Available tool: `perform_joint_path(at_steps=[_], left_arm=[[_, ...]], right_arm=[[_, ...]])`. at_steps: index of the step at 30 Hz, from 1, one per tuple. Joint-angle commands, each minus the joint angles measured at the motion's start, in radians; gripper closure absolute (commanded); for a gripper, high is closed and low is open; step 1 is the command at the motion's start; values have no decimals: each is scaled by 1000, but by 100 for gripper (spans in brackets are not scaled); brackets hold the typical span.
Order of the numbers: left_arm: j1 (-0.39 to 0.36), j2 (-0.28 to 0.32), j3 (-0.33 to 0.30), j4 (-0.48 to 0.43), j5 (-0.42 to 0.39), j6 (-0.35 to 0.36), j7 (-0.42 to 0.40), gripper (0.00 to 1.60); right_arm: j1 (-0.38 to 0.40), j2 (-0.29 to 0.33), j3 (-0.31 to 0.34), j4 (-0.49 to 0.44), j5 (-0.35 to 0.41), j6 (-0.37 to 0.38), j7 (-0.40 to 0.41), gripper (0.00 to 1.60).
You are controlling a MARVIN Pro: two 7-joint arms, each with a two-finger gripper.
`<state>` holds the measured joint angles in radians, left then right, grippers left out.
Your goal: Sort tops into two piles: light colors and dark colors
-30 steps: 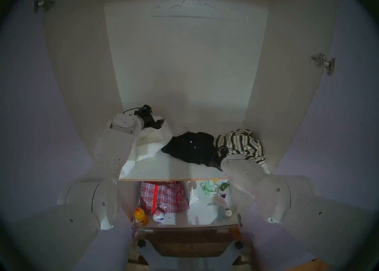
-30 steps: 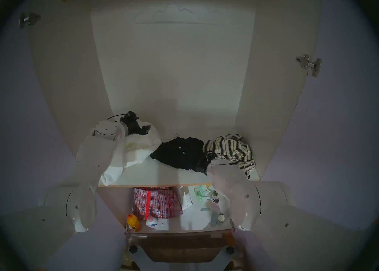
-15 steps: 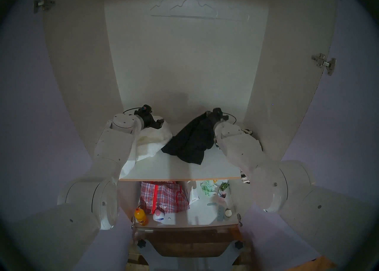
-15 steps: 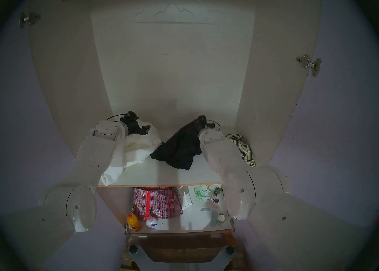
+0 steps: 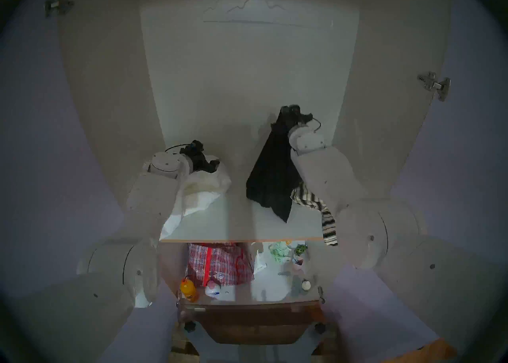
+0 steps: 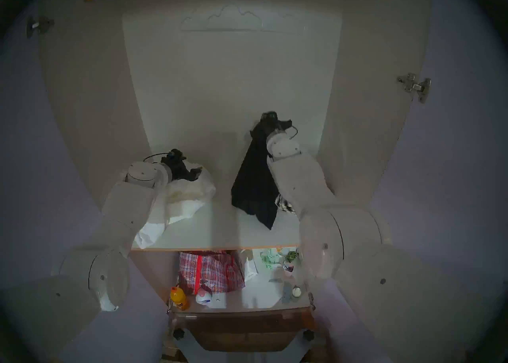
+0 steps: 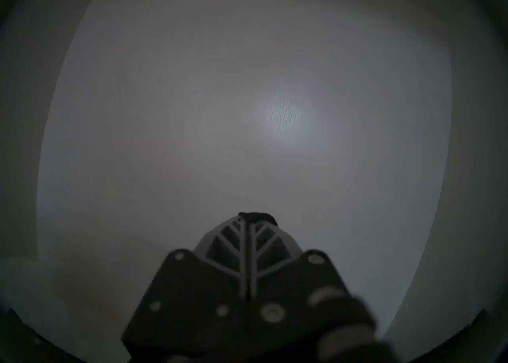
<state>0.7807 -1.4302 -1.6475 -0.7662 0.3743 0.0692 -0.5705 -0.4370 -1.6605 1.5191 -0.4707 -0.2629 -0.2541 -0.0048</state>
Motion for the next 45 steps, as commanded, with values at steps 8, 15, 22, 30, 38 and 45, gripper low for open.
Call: perform_joint_path(at_steps=[8, 15, 22, 30, 38, 45], left_arm=[[-35, -2, -5, -31, -8, -4, -4, 0], [-34, -2, -5, -32, -8, -3, -5, 0], [-34, -2, -5, -32, -8, -4, -5, 0], [-32, -2, -6, -37, -9, -1, -7, 0], [-32, -2, -6, -38, -9, 0, -7, 0], [-32, -2, -6, -38, -9, 0, -7, 0]], right_arm=[[127, -18, -16, -77, -55, 182, -175, 160], [141, 25, 12, -87, -41, 265, -231, 160], [140, 102, 66, -98, -31, 280, -238, 160], [79, 156, 91, -137, -16, 293, -197, 160], [32, 164, 109, -145, -12, 294, -205, 160], [16, 153, 155, -105, -12, 425, -320, 160]])
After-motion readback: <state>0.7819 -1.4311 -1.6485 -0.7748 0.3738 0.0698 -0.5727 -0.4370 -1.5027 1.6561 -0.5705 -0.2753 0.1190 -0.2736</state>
